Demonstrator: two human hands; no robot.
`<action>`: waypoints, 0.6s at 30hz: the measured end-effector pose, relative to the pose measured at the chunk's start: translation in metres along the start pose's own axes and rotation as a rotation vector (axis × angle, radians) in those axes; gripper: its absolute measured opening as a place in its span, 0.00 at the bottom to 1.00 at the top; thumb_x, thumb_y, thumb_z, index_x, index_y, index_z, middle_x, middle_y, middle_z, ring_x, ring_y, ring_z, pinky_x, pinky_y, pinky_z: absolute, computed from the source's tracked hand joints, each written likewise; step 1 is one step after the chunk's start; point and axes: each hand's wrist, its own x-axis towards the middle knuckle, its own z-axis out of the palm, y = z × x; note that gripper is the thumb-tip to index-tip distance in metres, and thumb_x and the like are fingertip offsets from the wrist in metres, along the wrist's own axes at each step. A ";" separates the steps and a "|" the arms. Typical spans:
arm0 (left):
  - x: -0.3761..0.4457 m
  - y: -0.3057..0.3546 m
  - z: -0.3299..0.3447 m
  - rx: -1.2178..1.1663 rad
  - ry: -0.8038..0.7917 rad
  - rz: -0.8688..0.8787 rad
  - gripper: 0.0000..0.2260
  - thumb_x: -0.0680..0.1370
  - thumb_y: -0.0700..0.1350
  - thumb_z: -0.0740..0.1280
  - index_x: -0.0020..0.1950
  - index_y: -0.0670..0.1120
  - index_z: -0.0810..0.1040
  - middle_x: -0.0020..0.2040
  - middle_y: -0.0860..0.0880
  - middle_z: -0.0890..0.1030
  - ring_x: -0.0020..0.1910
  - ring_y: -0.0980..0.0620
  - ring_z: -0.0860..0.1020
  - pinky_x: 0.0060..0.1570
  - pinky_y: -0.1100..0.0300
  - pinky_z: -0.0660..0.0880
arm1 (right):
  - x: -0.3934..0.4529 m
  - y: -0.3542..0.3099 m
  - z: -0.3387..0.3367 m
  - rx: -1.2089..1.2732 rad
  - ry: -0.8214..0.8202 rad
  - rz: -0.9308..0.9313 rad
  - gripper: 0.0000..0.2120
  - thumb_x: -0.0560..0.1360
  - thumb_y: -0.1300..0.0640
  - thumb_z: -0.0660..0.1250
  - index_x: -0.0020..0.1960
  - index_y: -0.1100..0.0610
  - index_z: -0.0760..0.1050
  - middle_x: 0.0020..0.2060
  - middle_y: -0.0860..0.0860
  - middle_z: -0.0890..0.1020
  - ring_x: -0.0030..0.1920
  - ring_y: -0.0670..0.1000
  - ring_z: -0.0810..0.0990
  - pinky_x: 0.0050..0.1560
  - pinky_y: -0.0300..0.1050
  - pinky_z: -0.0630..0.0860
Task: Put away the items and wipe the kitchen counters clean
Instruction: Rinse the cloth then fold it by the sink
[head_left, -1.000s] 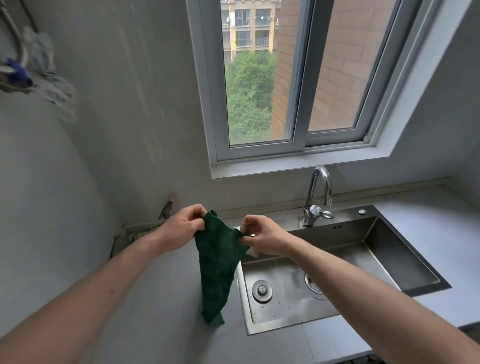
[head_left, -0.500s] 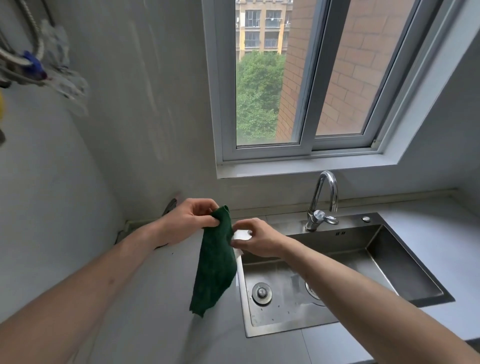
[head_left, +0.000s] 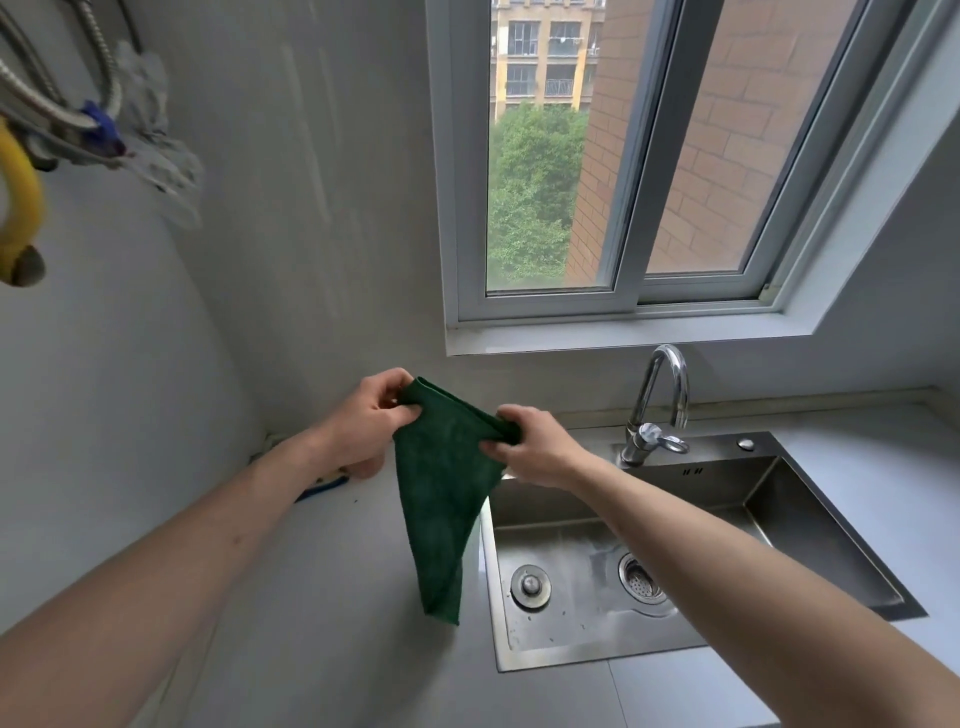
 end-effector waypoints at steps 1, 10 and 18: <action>-0.002 -0.003 -0.003 0.045 0.036 0.008 0.07 0.82 0.37 0.66 0.49 0.49 0.80 0.49 0.46 0.84 0.52 0.43 0.83 0.60 0.43 0.79 | 0.000 -0.002 -0.003 -0.015 0.073 -0.015 0.09 0.75 0.51 0.73 0.41 0.52 0.74 0.33 0.47 0.79 0.34 0.49 0.77 0.38 0.48 0.76; -0.079 -0.044 0.016 0.354 -0.010 -0.054 0.05 0.79 0.45 0.70 0.46 0.53 0.76 0.36 0.51 0.80 0.31 0.56 0.75 0.37 0.55 0.74 | -0.054 0.020 0.019 -0.176 0.066 -0.229 0.01 0.75 0.54 0.73 0.47 0.50 0.83 0.39 0.43 0.82 0.40 0.46 0.78 0.42 0.46 0.77; -0.152 -0.134 0.087 0.428 -0.523 -0.368 0.05 0.74 0.53 0.69 0.46 0.54 0.77 0.43 0.53 0.83 0.44 0.52 0.82 0.45 0.53 0.79 | -0.129 0.070 0.099 -0.263 -0.599 0.005 0.10 0.75 0.52 0.72 0.37 0.48 0.77 0.29 0.39 0.77 0.31 0.41 0.73 0.32 0.32 0.66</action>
